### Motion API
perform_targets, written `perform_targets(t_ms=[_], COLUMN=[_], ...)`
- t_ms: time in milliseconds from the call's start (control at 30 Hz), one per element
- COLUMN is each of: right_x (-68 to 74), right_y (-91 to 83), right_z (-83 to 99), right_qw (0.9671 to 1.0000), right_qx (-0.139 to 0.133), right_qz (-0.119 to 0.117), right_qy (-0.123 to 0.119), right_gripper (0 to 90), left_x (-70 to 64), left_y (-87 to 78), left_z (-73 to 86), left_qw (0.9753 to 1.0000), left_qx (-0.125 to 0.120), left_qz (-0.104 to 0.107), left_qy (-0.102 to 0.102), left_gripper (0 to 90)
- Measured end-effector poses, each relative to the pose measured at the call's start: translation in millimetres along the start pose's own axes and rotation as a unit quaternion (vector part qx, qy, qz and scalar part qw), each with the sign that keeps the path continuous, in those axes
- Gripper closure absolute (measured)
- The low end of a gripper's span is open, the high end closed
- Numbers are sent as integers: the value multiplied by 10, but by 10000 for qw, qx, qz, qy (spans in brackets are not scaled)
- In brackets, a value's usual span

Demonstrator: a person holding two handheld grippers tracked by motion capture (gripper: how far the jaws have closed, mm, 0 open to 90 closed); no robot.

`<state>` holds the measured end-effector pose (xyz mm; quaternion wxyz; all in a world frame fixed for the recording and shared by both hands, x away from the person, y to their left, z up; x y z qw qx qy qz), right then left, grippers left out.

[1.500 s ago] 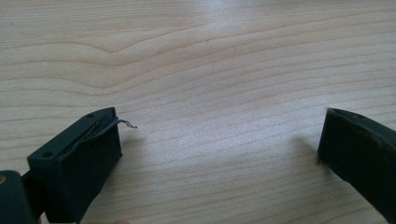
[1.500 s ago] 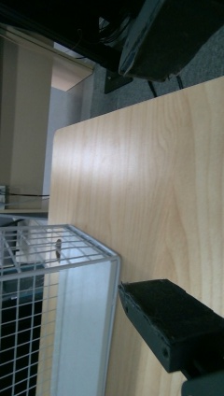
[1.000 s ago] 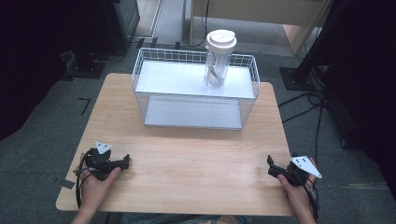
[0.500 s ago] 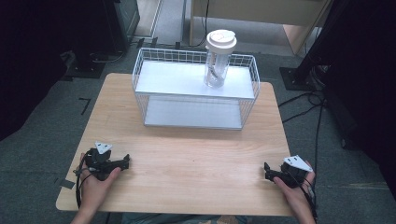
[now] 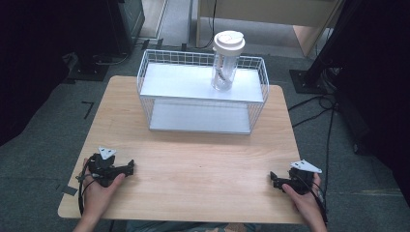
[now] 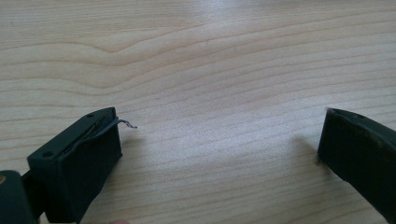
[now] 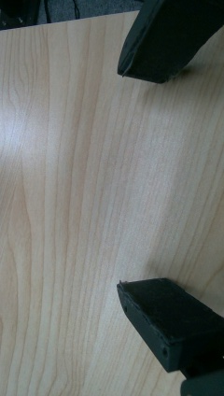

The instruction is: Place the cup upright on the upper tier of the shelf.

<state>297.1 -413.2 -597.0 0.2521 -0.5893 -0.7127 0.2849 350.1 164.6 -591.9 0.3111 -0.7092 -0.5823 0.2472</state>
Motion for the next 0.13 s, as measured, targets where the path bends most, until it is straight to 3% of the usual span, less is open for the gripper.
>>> perform_targets(t_ms=[133], right_x=[-1], right_y=[0], right_z=[-1], right_qw=[10000], right_qx=[-3], right_qz=[3], right_qy=[4], right_gripper=[0], left_x=[1], left_y=[-1], left_z=[0], left_qw=[10000], left_qx=[-1], left_qz=[3], left_qy=[-1], left_gripper=[0])
Point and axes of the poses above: each handheld gripper's, and its own axes: y roughly forward along the jaws, z roughly out of its underside, x roughly to its left, the point moved 10 cm from there along y, roughly forward along the jaws
